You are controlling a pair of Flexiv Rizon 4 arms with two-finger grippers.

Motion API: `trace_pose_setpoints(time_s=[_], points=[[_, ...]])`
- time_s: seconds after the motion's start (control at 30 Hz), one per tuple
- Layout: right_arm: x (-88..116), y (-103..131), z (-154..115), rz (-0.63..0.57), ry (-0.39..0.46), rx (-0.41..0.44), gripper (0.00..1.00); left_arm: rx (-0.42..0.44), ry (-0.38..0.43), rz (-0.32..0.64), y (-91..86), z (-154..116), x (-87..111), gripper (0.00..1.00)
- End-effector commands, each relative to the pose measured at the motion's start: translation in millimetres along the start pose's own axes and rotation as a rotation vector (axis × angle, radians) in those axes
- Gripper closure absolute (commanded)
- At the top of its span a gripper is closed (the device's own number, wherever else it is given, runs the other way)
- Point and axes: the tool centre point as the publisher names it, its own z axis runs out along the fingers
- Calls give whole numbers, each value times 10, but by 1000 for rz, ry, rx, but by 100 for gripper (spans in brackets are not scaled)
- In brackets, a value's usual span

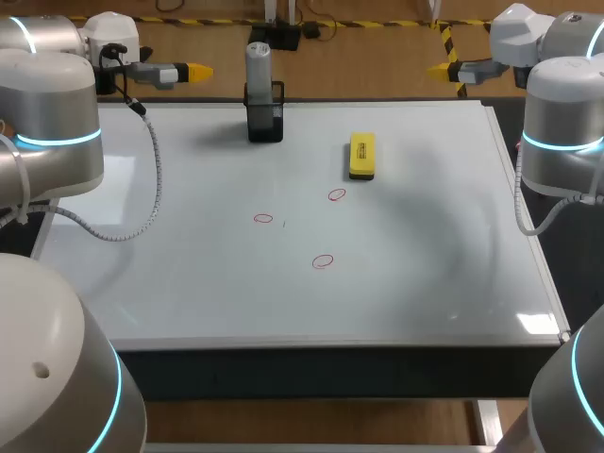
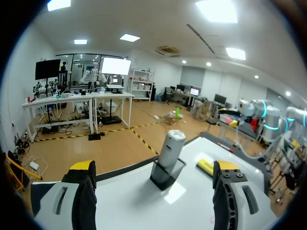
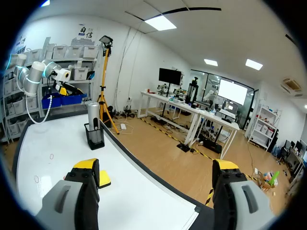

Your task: Pick up the inspection probe, press it on each red-marked spot on the whiteboard one by one, put down the probe, pick up the eraser, and wipe off all the red marks.

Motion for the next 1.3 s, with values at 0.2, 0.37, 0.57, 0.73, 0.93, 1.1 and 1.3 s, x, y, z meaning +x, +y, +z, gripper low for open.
trace_pose_setpoints(time_s=[0.2,0.37,0.57,0.73,0.93,1.1,1.3], points=[[0,0,0,0,0,0,0,0,0,0,0,0,0,0],[0,0,0,0,0,0,0,0,0,0,0,0,0,0],[0,0,0,0,0,0,0,0,0,0,0,0,0,0],[0,0,0,0,0,0,0,0,0,0,0,0,0,0],[0,0,0,0,0,0,0,33,59,18,0,30,-17,0],[0,0,0,0,0,0,0,62,175,85,-17,81,-34,0],[0,0,0,0,0,0,0,104,309,147,-65,135,-78,0]])
